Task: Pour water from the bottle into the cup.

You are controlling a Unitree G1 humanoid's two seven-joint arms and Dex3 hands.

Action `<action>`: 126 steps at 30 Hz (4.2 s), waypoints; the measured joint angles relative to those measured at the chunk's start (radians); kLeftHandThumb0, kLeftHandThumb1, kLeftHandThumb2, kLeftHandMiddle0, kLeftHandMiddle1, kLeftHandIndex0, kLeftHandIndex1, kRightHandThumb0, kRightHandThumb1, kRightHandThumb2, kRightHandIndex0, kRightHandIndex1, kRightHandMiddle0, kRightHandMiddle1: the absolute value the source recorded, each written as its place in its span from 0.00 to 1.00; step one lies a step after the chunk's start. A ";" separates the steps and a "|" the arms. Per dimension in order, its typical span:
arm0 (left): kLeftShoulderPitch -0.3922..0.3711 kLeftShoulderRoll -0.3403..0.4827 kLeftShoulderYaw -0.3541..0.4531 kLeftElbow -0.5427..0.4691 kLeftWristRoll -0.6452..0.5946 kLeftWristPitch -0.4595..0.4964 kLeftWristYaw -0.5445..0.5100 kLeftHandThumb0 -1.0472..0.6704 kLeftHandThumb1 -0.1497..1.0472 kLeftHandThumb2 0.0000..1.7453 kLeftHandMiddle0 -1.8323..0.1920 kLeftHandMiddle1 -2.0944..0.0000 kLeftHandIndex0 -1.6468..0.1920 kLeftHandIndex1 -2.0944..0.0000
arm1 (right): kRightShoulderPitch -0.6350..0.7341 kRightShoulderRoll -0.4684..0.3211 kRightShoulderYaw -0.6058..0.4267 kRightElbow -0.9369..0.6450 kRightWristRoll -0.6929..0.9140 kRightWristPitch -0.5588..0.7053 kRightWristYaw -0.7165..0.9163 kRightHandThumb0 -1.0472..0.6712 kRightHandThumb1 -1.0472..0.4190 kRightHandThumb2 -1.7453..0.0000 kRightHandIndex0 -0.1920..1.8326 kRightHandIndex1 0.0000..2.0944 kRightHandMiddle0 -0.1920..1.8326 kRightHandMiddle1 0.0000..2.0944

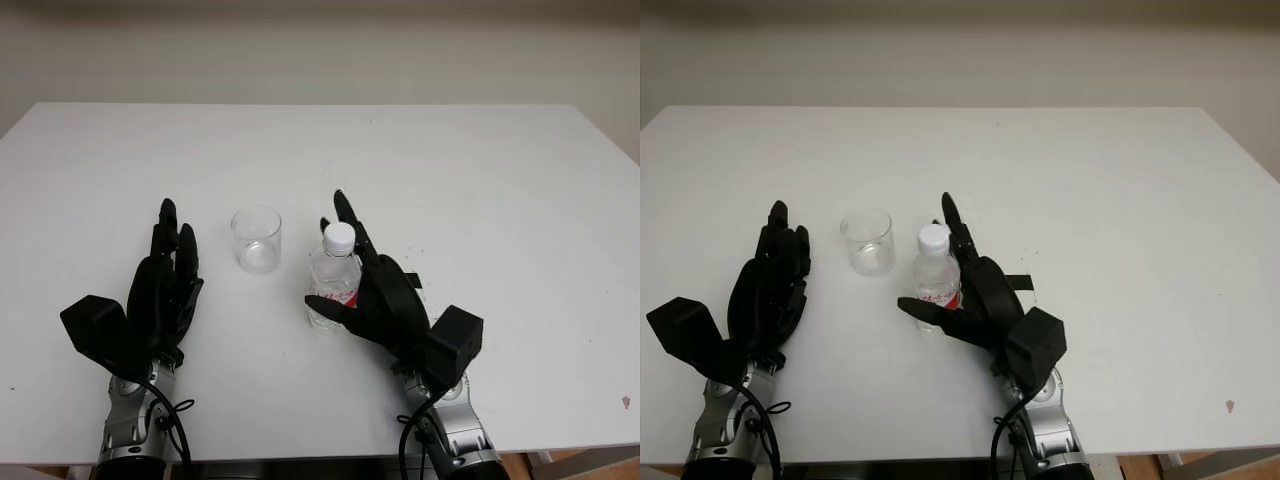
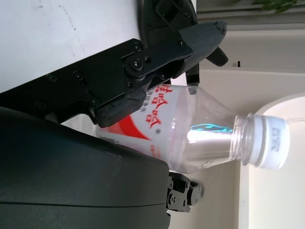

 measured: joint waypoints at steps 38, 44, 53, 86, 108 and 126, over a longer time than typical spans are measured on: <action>-0.014 0.014 0.004 0.011 0.002 0.012 -0.005 0.17 1.00 0.28 1.00 0.98 0.99 0.97 | -0.266 -0.080 -0.050 0.068 -0.152 0.061 -0.150 0.38 0.00 0.72 0.99 1.00 0.83 1.00; -0.028 0.016 0.005 0.017 -0.001 0.011 -0.008 0.17 1.00 0.27 1.00 0.98 1.00 0.98 | -0.515 -0.153 -0.051 0.329 -0.271 -0.036 -0.236 0.38 0.00 0.77 0.81 1.00 0.66 1.00; -0.039 0.017 0.005 0.019 0.000 0.001 -0.007 0.17 1.00 0.28 1.00 0.98 1.00 0.98 | -0.805 -0.212 0.040 0.742 -0.431 -0.161 -0.335 0.38 0.00 0.79 0.73 1.00 0.56 1.00; -0.036 0.014 0.002 0.019 0.007 -0.012 0.003 0.17 1.00 0.28 1.00 0.98 0.99 0.97 | -1.127 -0.230 0.477 1.123 -0.902 -0.080 -0.747 0.35 0.00 0.84 0.70 1.00 0.43 1.00; -0.030 -0.007 0.000 0.010 0.013 -0.020 0.014 0.16 1.00 0.27 1.00 0.98 1.00 0.98 | -1.198 -0.211 0.759 1.150 -1.179 -0.003 -0.963 0.33 0.00 0.79 0.70 1.00 0.29 1.00; -0.030 -0.013 0.000 0.010 0.006 -0.020 0.017 0.16 1.00 0.25 1.00 0.98 1.00 0.97 | -1.204 -0.209 0.801 1.158 -1.184 0.000 -1.019 0.34 0.00 0.79 0.72 1.00 0.31 1.00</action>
